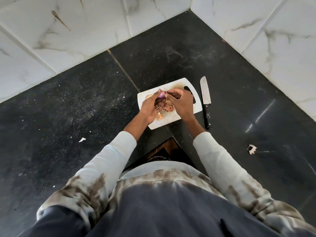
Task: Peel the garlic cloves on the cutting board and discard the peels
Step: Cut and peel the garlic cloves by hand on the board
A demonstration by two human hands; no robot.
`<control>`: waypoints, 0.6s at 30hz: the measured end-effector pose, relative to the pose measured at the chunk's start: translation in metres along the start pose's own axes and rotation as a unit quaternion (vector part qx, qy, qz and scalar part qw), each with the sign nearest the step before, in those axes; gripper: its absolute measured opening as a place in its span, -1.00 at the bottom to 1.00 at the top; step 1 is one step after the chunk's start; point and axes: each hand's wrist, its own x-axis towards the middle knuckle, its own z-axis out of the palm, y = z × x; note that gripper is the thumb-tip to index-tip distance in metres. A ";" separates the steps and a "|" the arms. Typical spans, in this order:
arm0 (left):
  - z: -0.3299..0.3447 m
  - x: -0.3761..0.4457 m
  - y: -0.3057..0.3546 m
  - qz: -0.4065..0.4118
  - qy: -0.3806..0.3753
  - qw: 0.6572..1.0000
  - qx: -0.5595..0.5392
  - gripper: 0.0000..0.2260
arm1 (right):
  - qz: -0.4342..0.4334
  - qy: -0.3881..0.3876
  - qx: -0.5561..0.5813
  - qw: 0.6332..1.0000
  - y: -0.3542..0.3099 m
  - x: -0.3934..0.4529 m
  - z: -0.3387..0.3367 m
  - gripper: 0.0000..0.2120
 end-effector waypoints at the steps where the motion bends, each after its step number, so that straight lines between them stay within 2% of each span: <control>1: 0.000 0.000 0.000 -0.001 0.000 1.000 0.000 -0.77 | 0.002 0.002 0.000 1.000 0.001 0.000 0.000 -0.72; 5: 0.001 0.000 0.001 -0.001 0.001 1.000 0.008 -0.79 | 0.009 0.010 -0.002 1.000 0.002 0.001 -0.001 -0.75; 18: -0.008 0.011 -0.003 0.011 0.012 0.999 0.044 -0.68 | 0.033 0.013 -0.018 0.999 0.004 0.005 0.004 -0.77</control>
